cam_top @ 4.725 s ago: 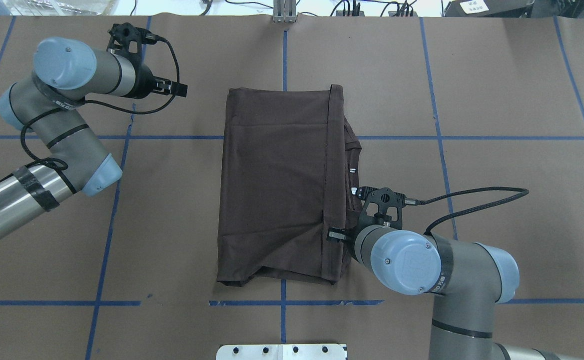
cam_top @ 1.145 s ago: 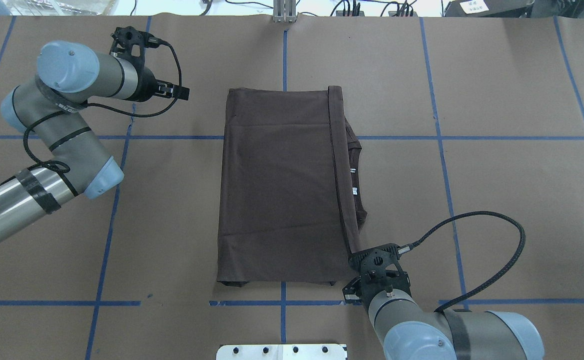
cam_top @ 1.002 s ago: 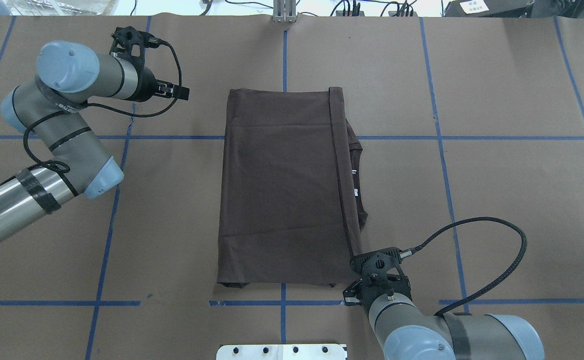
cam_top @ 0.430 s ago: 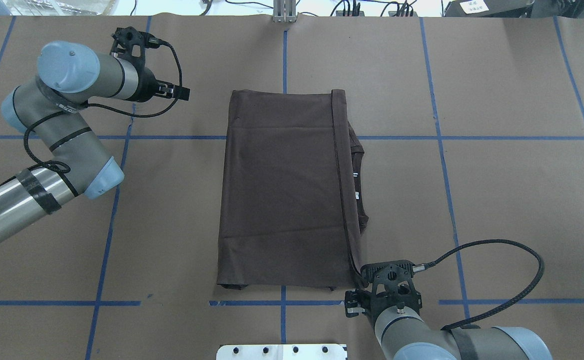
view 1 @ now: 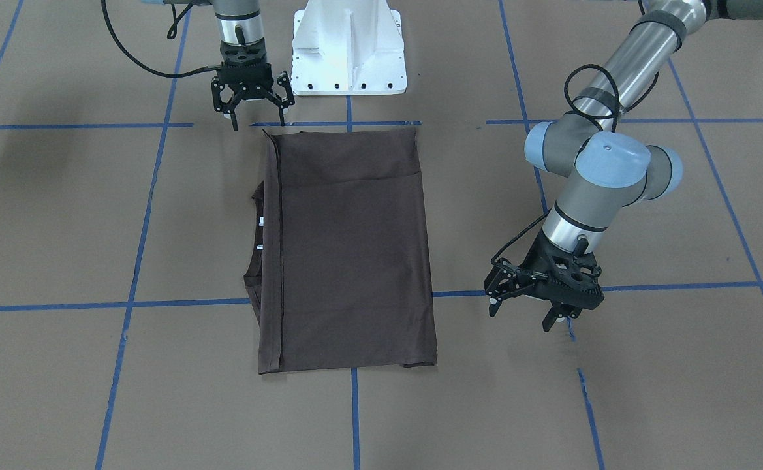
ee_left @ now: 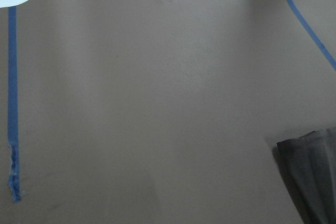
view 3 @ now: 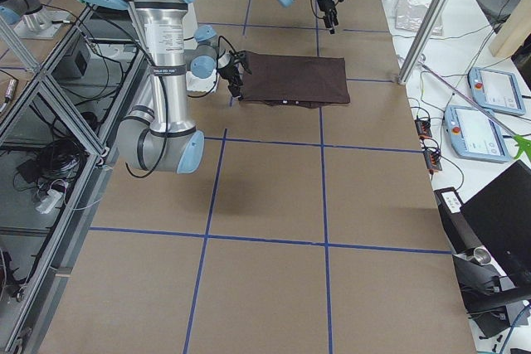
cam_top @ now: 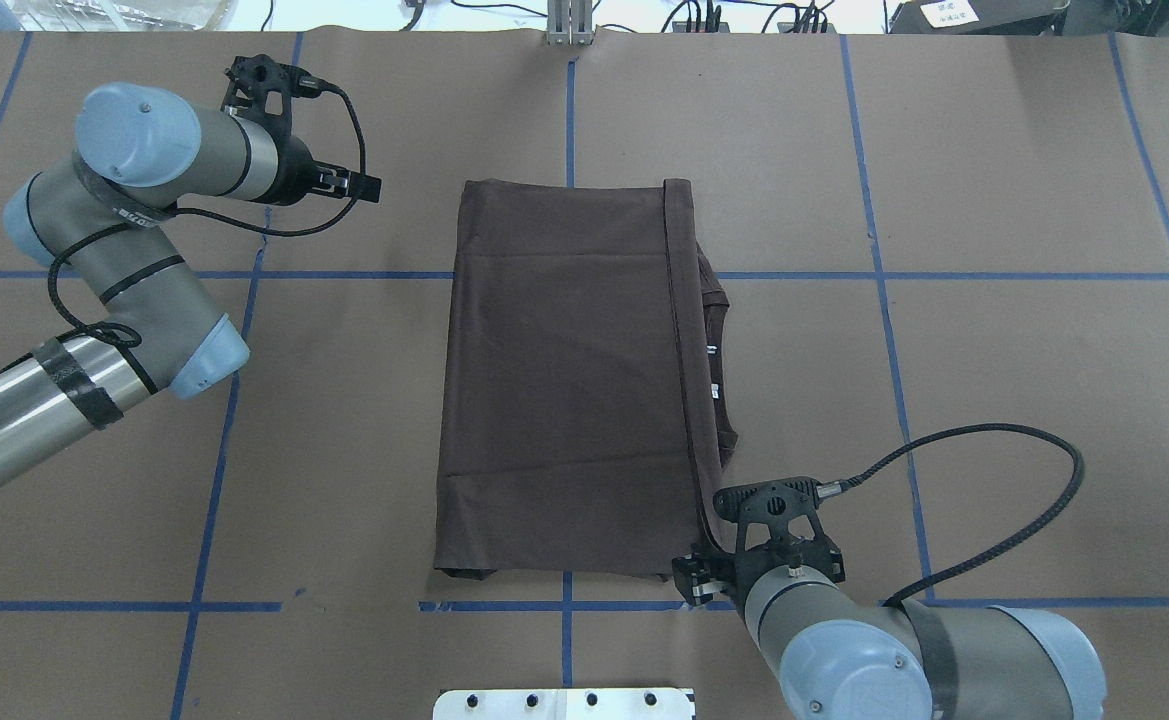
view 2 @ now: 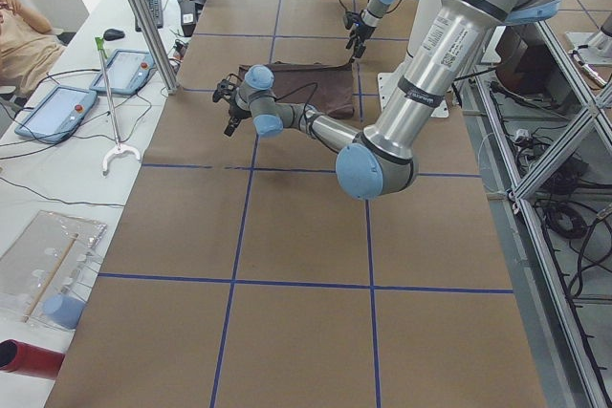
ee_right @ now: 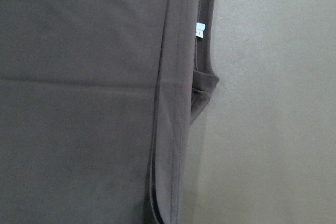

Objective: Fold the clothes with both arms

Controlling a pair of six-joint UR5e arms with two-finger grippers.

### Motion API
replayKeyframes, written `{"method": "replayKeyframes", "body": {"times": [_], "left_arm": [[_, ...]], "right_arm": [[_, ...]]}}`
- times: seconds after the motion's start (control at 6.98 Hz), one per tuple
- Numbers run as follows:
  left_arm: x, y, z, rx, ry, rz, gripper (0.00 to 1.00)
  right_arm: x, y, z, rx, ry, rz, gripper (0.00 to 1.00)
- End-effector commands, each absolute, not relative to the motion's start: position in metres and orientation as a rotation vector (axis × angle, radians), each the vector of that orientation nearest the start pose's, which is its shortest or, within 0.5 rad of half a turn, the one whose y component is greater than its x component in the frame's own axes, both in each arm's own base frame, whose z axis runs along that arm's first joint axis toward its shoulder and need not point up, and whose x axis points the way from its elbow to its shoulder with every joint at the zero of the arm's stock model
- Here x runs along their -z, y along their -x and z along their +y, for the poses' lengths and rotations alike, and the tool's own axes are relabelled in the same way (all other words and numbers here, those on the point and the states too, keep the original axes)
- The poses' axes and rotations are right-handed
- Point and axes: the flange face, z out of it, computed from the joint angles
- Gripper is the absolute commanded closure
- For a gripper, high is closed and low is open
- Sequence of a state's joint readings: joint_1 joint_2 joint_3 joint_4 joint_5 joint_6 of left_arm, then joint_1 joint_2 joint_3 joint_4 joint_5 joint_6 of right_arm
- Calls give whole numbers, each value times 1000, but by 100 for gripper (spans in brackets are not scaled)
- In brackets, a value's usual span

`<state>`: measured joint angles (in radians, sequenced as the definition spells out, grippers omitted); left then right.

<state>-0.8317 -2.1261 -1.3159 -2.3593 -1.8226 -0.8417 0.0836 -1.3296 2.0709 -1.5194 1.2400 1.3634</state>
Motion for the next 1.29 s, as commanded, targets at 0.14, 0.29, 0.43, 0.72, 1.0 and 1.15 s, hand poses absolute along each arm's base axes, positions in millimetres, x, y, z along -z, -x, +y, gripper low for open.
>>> {"method": "replayKeyframes", "body": {"times": [0.14, 0.29, 0.43, 0.72, 1.0, 1.15], "left_arm": [[-364, -412, -613, -47, -600, 929, 0], [-366, -416, -610, -50, -597, 929, 0], [-366, -417, -609, -53, -595, 930, 0], [-366, -418, -608, -54, -594, 931, 0], [-365, -418, -608, -56, -596, 931, 0], [-365, -418, -608, -56, -596, 931, 0]], "right_arm": [[-305, 534, -237, 25, -374, -658, 0], [-309, 534, -238, 50, -379, -638, 0], [-316, 536, -237, 62, -362, -603, 0], [-315, 538, -233, 73, -338, -608, 0], [-320, 538, -233, 75, -335, -596, 0], [-323, 536, -236, 95, -344, -585, 0]]}}
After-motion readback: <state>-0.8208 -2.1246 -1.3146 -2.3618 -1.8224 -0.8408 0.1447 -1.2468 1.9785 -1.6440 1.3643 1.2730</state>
